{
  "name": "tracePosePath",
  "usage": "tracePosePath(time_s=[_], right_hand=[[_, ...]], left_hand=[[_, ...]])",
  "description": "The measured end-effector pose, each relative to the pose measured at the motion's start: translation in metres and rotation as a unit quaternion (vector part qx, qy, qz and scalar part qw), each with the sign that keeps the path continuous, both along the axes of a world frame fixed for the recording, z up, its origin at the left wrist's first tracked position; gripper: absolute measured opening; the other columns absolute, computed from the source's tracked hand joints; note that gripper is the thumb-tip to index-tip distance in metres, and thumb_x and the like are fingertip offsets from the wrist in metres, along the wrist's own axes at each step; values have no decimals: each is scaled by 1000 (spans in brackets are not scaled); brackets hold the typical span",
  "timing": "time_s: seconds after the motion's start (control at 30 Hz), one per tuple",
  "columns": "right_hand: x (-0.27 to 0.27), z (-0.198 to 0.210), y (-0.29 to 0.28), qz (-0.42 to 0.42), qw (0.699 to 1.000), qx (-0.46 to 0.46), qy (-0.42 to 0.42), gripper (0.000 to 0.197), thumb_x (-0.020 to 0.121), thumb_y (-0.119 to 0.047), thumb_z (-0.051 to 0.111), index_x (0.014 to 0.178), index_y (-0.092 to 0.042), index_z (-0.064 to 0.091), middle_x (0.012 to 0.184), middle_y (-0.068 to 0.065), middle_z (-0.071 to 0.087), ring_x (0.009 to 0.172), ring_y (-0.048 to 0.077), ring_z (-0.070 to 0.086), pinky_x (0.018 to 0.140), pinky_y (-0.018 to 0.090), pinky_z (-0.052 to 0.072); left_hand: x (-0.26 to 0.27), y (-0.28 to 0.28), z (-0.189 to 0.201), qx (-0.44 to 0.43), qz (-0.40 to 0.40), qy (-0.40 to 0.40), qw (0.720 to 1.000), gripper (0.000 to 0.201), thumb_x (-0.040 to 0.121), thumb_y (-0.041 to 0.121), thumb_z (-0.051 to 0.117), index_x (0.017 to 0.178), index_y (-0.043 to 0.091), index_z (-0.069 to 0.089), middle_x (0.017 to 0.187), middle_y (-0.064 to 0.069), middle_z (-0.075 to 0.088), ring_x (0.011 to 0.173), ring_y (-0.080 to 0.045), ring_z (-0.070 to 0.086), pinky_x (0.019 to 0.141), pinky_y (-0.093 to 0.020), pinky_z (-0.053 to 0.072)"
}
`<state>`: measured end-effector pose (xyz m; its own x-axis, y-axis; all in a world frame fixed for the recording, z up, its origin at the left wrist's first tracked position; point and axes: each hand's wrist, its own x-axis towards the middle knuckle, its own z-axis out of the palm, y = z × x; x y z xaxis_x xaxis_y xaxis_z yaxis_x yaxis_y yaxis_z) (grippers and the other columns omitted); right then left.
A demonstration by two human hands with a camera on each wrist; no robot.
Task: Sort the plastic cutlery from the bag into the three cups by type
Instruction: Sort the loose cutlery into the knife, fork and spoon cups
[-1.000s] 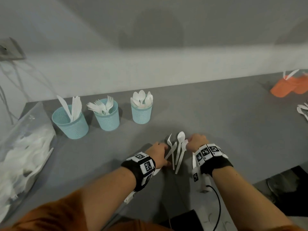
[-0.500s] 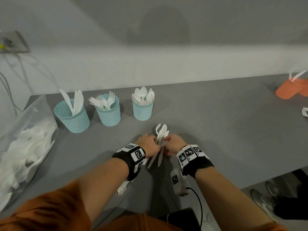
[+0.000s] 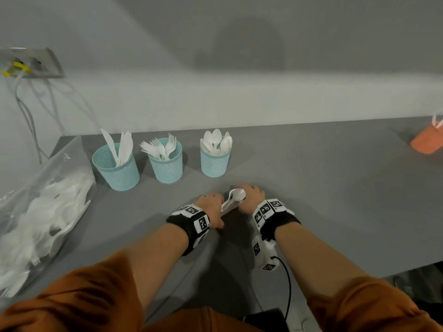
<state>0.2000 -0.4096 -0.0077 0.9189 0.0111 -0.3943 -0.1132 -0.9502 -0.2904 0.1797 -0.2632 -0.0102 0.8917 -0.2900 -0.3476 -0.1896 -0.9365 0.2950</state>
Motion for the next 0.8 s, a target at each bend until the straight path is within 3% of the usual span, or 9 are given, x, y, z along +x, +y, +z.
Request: tracePosePath(time_s=[0.2,0.43,0.63,0.8], right_hand=[[-1,-3,22,22,1000,0,9,29,86,-21,60,114,-16,64,119,11,64,113,30,57,98,35,46],[-3,-5,39,75,993,-89,7,33,91,-22,47,121,-10,56,128,12,54,122,30,43,103,35,29],[-9,-6,43,77,996,-50,20,35,86,-23,56,120,-13,55,127,12,56,121,33,47,103,40,39],[-14,2,48,92,995,-34,29,27,91,-18,49,111,-6,63,117,14,64,113,32,57,98,35,42]], left_hand=[[-7,13,-12,73,-3,-39,997,55,81,16,66,127,5,38,133,-14,44,121,-29,46,95,-36,40],[-13,19,-15,119,9,-71,990,50,85,13,58,131,4,38,137,-12,44,125,-28,43,99,-37,38],[-13,30,-13,80,5,-48,996,54,84,17,61,131,6,38,137,-10,43,127,-27,41,98,-39,38],[-13,47,-8,42,-15,-14,999,46,86,23,57,127,9,41,135,-12,46,125,-29,42,101,-37,33]])
